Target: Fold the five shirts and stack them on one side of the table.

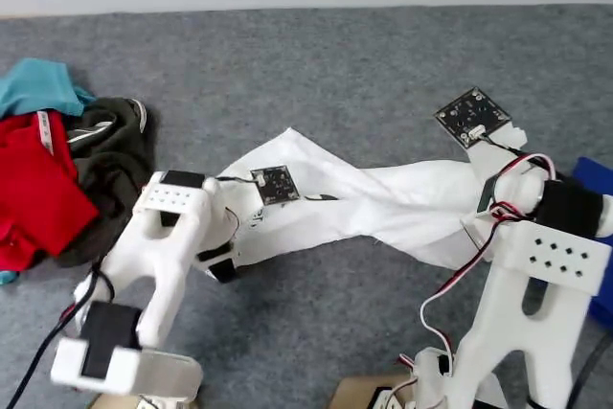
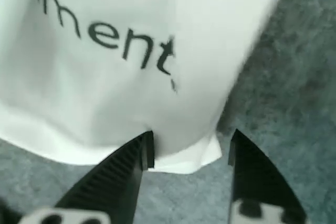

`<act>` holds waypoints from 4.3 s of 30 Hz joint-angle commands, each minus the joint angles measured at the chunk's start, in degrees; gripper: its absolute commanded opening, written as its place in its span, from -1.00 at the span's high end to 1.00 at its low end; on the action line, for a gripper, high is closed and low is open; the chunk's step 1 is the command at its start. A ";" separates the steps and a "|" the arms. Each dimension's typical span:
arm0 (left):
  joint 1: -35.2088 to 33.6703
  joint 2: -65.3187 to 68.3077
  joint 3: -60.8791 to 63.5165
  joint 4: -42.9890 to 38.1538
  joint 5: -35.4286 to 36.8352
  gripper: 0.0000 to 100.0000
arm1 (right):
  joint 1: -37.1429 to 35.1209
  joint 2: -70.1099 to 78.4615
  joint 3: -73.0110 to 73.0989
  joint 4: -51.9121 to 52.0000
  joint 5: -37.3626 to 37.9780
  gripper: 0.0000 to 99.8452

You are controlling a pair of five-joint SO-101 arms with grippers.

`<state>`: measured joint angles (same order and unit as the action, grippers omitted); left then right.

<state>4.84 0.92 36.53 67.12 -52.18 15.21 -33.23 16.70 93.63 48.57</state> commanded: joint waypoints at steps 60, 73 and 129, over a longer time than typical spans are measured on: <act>-0.53 -30.59 -75.56 31.03 24.79 0.99 | 15.43 -2.24 -64.26 -4.35 -1.05 0.98; -2.99 -42.73 -71.25 33.23 16.53 0.99 | 15.43 -5.67 -67.25 -4.26 4.66 0.98; -11.43 8.26 -28.79 -39.91 12.22 0.99 | -6.20 37.05 -20.48 -64.40 10.02 0.98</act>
<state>-4.57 3.82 18.42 28.62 -39.25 8.97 3.52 -1.49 34.46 59.21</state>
